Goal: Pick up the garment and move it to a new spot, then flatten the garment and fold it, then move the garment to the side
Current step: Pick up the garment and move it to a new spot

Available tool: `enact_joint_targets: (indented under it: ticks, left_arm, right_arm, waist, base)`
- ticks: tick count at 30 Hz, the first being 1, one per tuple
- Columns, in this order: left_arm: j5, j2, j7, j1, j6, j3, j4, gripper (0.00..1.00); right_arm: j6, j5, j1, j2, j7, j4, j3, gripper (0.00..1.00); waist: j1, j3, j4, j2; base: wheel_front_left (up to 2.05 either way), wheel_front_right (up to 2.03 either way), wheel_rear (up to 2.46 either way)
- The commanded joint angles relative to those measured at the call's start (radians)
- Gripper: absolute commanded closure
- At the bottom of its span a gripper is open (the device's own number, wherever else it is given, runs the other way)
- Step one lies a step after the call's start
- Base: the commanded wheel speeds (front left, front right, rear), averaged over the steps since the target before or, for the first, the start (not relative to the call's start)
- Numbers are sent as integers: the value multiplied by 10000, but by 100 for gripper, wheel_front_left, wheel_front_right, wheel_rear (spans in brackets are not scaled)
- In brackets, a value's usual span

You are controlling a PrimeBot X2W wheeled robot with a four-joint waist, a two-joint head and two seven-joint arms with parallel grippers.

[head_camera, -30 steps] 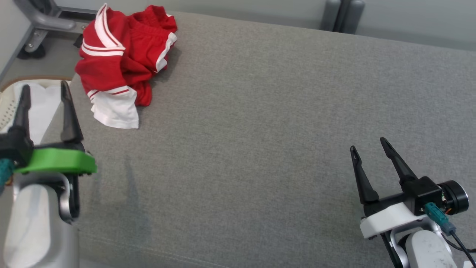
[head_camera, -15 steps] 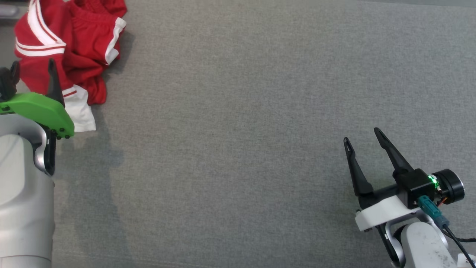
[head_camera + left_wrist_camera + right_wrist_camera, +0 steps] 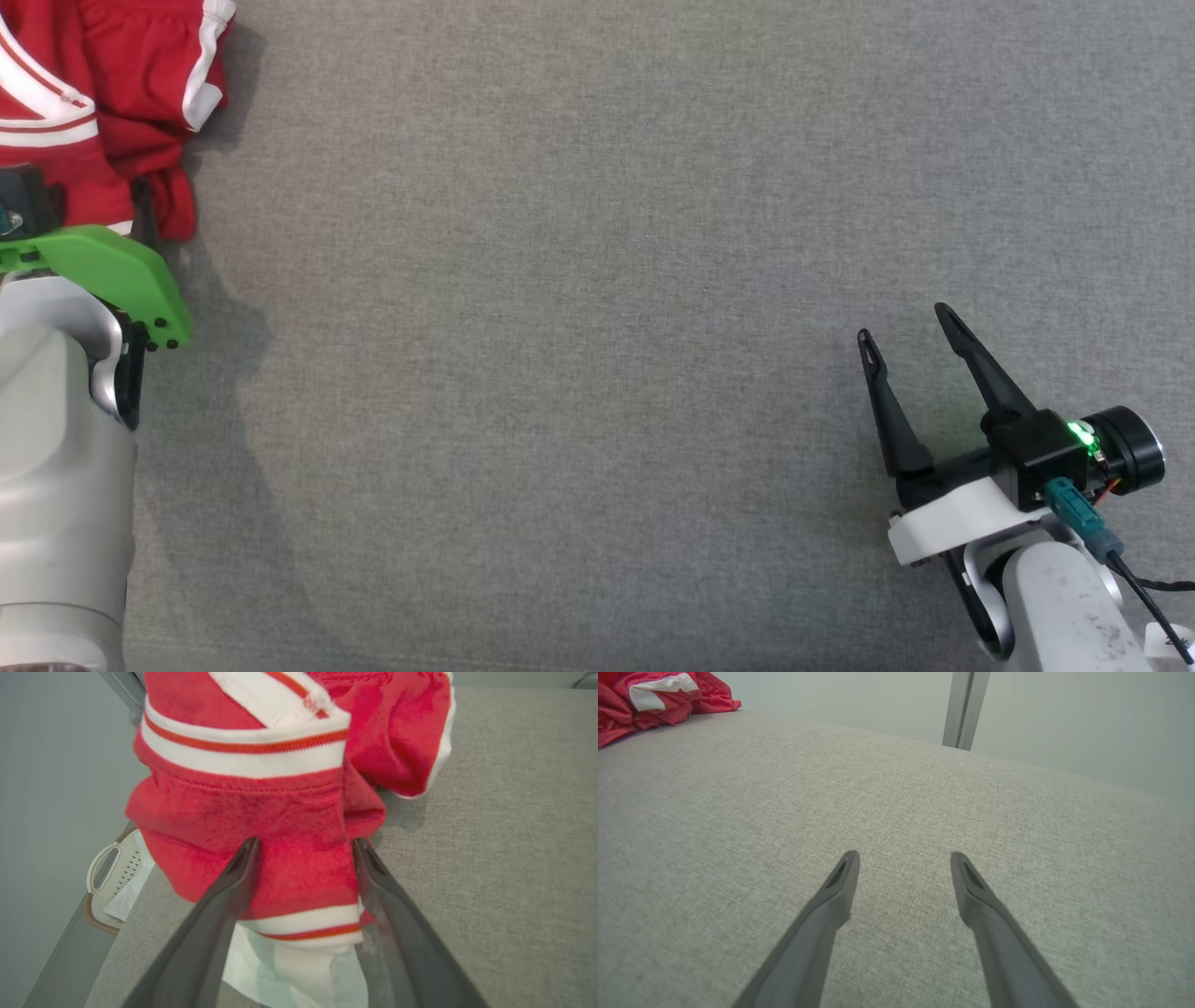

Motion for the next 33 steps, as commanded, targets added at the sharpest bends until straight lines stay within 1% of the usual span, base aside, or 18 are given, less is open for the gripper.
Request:
enact_joint_targets:
  ticks: [1, 4, 7, 8, 9, 10, 11, 12, 13, 14, 23, 28, 31, 33]
  left_arm:
    - [5, 44, -63, -200, 226, 11, 123, 0]
    - [54, 194, -130, -401, 702, 95, 402, 0]
    - [48, 369, -213, -545, 1022, 153, 651, 0]
    - [2, 415, -231, -599, 1100, 196, 714, 11]
    - [-51, 454, -295, -644, 1146, 225, 758, 24]
    - [-88, 493, -363, -702, 1193, 253, 802, 50]
    - [-103, 536, -482, -764, 1270, 293, 826, 59]
    - [-113, 582, -563, -796, 1303, 311, 852, 76]
    - [-119, 630, -653, -817, 1340, 326, 883, 98]
    - [-141, 668, -700, -827, 1316, 331, 925, 100]
    - [-271, 919, -1397, -974, 1138, 335, 1034, 100]
    - [-326, 1009, -1739, -1169, 876, 261, 761, 100]
    - [-122, 1137, -1846, -1349, 752, 34, 449, 100]
    - [-177, 1048, -1858, -1542, 582, -46, 219, 100]
  right_arm:
    - [-3, -51, -143, -43, -49, -46, 14, 0]
    - [-3, -48, -199, -43, -49, -44, 33, 0]
    - [-3, -21, -283, -43, -49, -40, 20, 0]
    - [-3, -6, -314, -43, -49, -28, 12, 0]
    - [-3, 7, -329, -43, -49, -16, 8, 0]
    - [-3, 21, -337, -43, -49, 6, 8, 0]
    - [-3, 37, -338, -43, -49, 27, 5, 0]
    - [-3, 51, -344, -43, -49, 46, 5, 0]
    - [-3, 67, -352, -43, -49, 65, 5, 0]
    - [-3, 86, -358, -43, -49, 82, 12, 0]
    - [-3, 217, -269, -43, -49, 191, 98, 0]
    - [-3, 347, -103, -43, -49, 273, 91, 0]
    - [-3, 458, 32, -41, -49, 348, 143, 0]
    - [-3, 557, 128, -43, -49, 396, 171, 0]
  waist:
    - [-1, 100, -17, -1]
    - [-1, 200, -48, -1]
    - [-1, 282, -71, -1]
    - [-1, 311, -76, -1]
    - [-1, 332, -81, -1]
    - [-1, 350, -86, -1]
    - [-1, 356, -86, -1]
    - [-1, 356, -87, -1]
    - [-1, 348, -88, -1]
    - [-1, 340, -90, -1]
    - [-1, -86, -131, -1]
    - [-1, -599, -168, -1]
    - [-1, -1043, -238, -1]
    - [-1, -1316, -306, -1]
  base:
    - [0, 0, 0]
    - [0, 0, 0]
    - [0, 0, 0]
    - [0, 0, 0]
    - [0, 0, 0]
    - [0, 0, 0]
    - [0, 0, 0]
    - [0, 0, 0]
    - [0, 0, 0]
    - [0, 0, 0]
    - [0, 0, 0]
    - [0, 0, 0]
    - [0, 0, 0]
    - [0, 0, 0]
